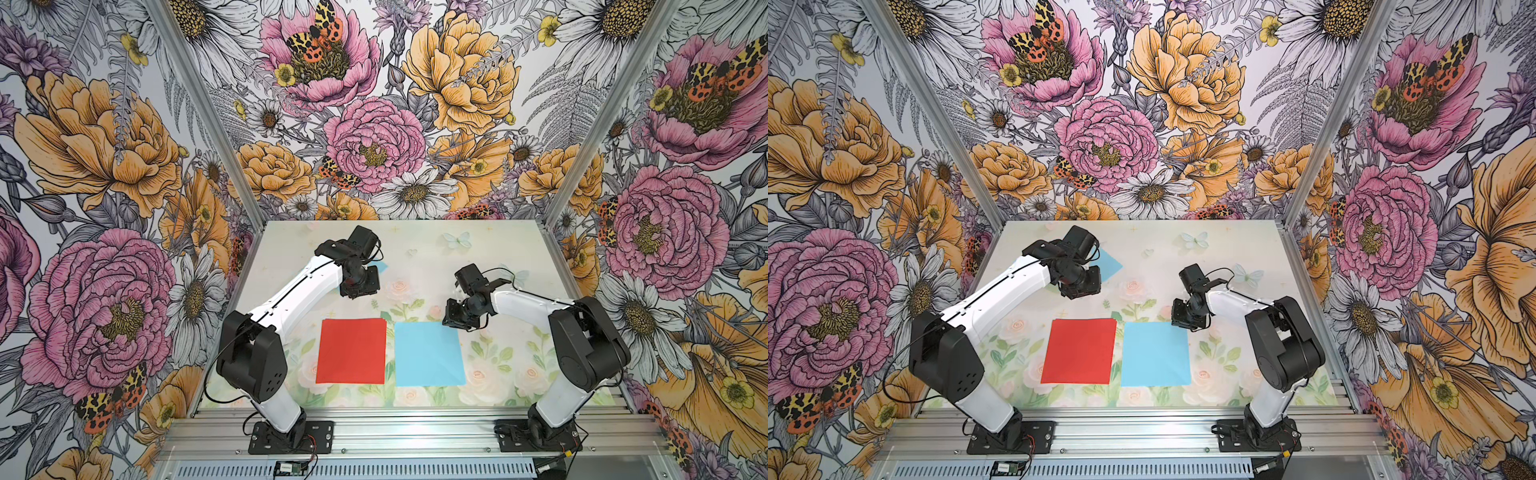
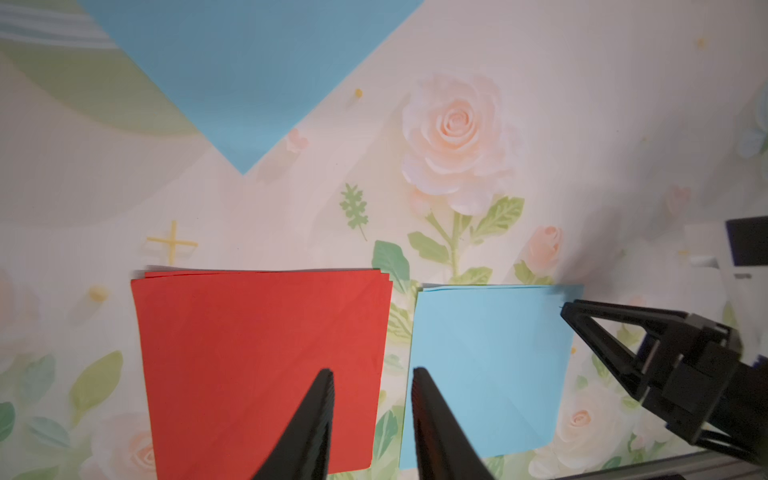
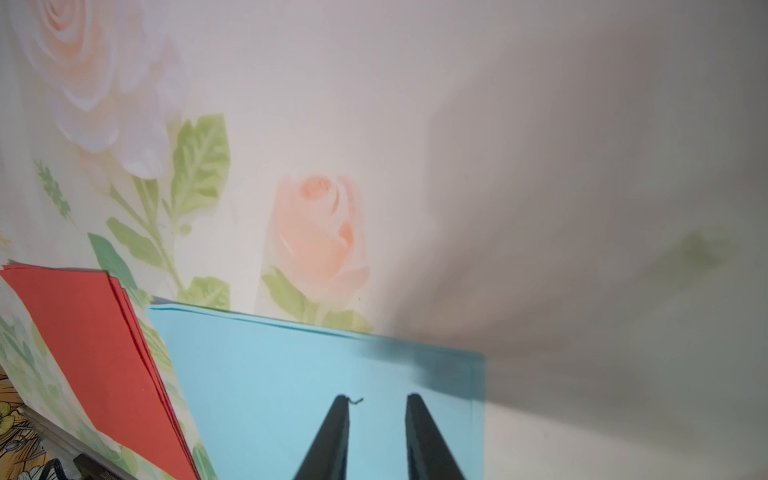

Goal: Sort the scattered colored papers by color
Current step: Place the colored paper.

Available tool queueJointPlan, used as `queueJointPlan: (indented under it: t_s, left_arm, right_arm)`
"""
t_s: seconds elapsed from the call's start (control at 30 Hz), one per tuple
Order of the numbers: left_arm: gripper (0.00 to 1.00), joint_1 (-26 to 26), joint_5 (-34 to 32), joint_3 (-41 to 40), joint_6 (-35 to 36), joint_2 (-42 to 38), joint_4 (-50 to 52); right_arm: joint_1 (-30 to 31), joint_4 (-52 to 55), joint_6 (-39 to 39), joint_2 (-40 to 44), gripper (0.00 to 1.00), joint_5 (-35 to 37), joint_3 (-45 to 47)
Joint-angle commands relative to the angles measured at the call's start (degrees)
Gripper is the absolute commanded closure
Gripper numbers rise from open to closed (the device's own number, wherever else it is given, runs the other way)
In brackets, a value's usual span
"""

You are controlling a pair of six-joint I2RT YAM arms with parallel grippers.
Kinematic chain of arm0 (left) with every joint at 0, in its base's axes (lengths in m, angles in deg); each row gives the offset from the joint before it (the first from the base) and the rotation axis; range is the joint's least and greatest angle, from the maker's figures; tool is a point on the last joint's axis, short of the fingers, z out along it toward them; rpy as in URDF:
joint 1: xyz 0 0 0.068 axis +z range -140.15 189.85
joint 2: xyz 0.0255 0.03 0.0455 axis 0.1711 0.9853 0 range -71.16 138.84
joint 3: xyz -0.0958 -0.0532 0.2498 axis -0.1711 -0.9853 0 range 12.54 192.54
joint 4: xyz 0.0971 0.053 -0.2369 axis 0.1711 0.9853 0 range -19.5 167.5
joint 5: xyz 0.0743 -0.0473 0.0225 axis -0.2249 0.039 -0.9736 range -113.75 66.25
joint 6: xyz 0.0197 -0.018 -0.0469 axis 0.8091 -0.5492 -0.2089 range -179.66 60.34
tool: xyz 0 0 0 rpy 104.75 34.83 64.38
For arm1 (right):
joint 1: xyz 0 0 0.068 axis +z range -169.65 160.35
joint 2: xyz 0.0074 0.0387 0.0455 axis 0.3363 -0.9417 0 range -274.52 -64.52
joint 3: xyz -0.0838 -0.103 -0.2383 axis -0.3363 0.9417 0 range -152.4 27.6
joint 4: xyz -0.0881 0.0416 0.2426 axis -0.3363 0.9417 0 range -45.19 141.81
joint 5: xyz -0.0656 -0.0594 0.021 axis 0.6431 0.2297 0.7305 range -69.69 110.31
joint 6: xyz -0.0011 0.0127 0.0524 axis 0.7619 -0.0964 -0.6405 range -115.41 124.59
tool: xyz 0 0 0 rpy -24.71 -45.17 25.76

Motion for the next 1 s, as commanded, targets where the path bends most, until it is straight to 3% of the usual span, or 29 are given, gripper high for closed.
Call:
queueJointPlan:
  t_s: [0.0, 0.07, 0.2, 0.33, 0.53, 0.77, 0.97]
  left_arm:
    - [0.59, 6.11, 1.41, -3.18, 1.08, 0.50, -7.29]
    - [0.61, 8.89, 2.64, -1.89, 2.75, 2.66, -8.97]
    - [0.78, 14.06, 1.95, 3.30, 5.66, 8.34, -10.22]
    - [0.71, 19.51, 3.15, 7.93, 6.38, 16.28, -10.63]
    - [0.67, 23.33, 3.66, 14.24, 7.06, 24.61, -10.74]
    - [0.65, 25.55, 3.22, 18.49, 6.76, 29.53, -10.65]
    - [0.65, 25.92, 4.34, 19.53, 4.85, 30.34, -9.95]
  right_arm:
    - [1.50, 4.20, 0.27, -0.42, 0.62, 3.54, -8.44]
    - [2.56, 4.07, -0.64, -2.80, 0.58, 3.44, -14.11]
    - [4.89, 4.20, -0.74, -11.86, 0.58, 0.90, -28.66]
    - [5.54, 4.59, -2.87, -23.11, 0.59, -3.87, -43.91]
    - [4.35, 5.45, -3.08, -37.15, 0.61, -11.01, -60.47]
    - [1.11, 5.74, -4.66, -48.23, 0.64, -19.68, -72.68]
    - [0.10, 5.58, -5.15, -52.93, 0.64, -23.38, -77.52]
